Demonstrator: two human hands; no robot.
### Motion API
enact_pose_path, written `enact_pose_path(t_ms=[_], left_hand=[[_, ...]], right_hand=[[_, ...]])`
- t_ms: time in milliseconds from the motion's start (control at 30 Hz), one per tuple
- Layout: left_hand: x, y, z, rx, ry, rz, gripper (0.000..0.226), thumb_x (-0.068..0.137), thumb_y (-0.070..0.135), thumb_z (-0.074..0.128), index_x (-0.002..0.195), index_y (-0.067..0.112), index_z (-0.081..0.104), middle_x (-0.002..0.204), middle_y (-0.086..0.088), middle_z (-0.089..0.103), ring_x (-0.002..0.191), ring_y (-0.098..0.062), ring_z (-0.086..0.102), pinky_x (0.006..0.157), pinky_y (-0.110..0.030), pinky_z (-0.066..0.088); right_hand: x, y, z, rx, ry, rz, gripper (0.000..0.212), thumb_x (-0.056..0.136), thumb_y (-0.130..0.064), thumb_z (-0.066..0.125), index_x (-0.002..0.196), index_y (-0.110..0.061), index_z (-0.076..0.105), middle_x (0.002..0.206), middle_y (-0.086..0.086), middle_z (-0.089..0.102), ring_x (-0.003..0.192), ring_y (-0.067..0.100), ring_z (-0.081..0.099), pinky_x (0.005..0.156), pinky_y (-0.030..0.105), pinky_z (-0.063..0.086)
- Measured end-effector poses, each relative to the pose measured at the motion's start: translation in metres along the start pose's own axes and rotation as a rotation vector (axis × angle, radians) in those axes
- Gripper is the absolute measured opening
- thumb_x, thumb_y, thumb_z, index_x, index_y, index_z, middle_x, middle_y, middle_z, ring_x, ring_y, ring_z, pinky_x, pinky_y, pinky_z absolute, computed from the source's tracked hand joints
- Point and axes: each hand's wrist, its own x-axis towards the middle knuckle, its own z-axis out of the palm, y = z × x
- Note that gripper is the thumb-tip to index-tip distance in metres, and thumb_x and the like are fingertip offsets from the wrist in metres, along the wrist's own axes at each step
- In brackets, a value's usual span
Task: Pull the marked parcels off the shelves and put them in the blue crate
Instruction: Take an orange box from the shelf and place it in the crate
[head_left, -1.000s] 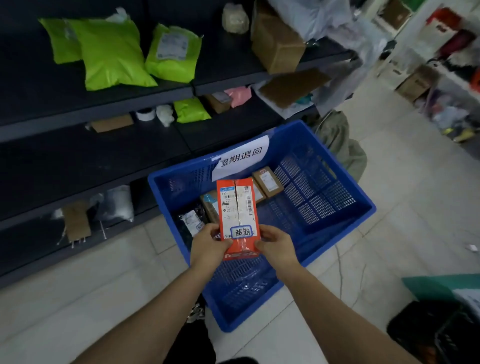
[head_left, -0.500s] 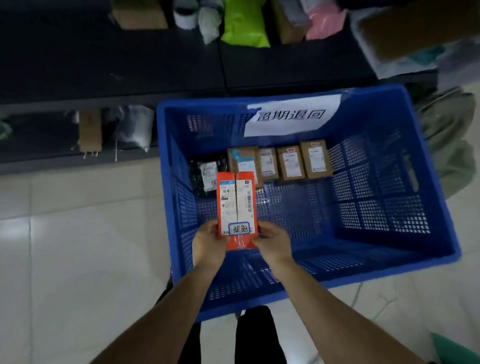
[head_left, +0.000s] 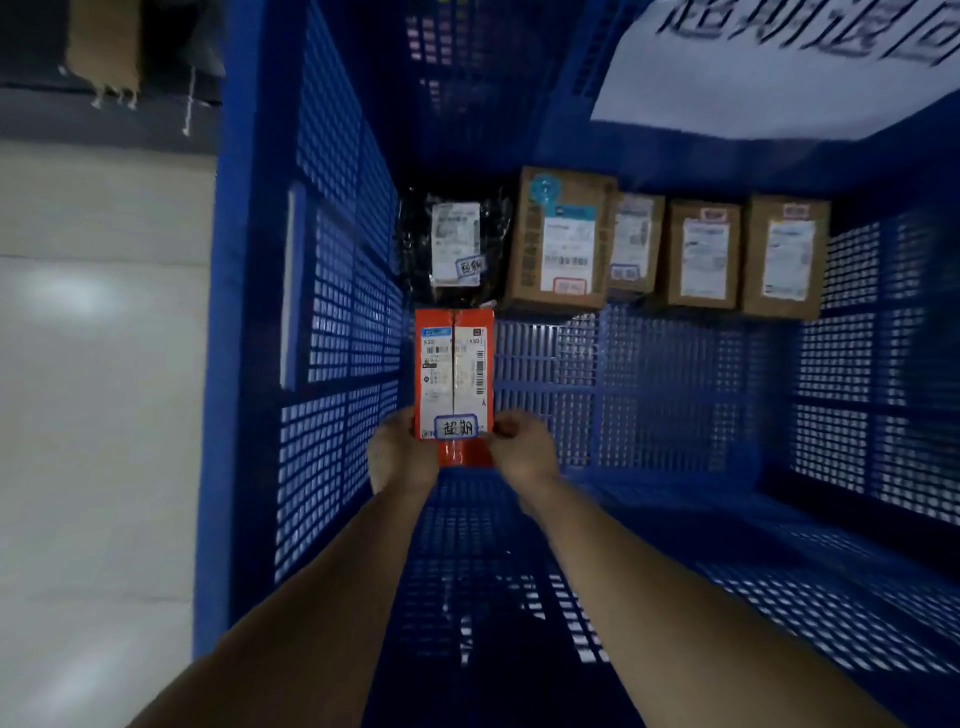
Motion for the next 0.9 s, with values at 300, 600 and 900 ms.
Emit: enact_pose_path(t_ms=[300,600,900], left_hand=[[0.080,-0.082,0.072,0.178,0.056,-0.122,0.012,0.092,0.020,0.055,0.084,0.022,0.064,0.079,0.004,0.064,0.059,-0.006,0.051,0.042,-0.021,0.033],[0.108,-0.127,0.103,0.368,-0.071,-0.215,0.035,0.087,0.026,0.062,0.119,0.012,0.057,0.110,-0.010,0.064,0.097,-0.028,0.063,0.071,-0.036,0.053],[0.095,-0.104,0.080,0.486,-0.143,-0.203,0.053,0.088,0.017,0.063,0.135,0.007,0.041,0.129,-0.014,0.052,0.115,-0.030,0.055,0.082,-0.038,0.049]], right_hand=[[0.096,0.072,0.053,-0.102,-0.153,0.086,0.018,0.094,-0.015,0.059,0.110,-0.012,0.063,0.107,0.002,0.063,0.097,0.017,0.058,0.089,0.029,0.050],[0.122,0.106,0.085,-0.149,-0.373,0.186,0.023,0.097,-0.024,0.053,0.113,-0.014,0.066,0.114,0.004,0.068,0.102,0.019,0.063,0.095,0.034,0.052],[0.099,0.082,0.074,-0.365,-0.420,0.058,0.032,0.101,-0.036,0.041,0.119,-0.018,0.059,0.117,0.003,0.063,0.103,0.019,0.059,0.090,0.031,0.048]])
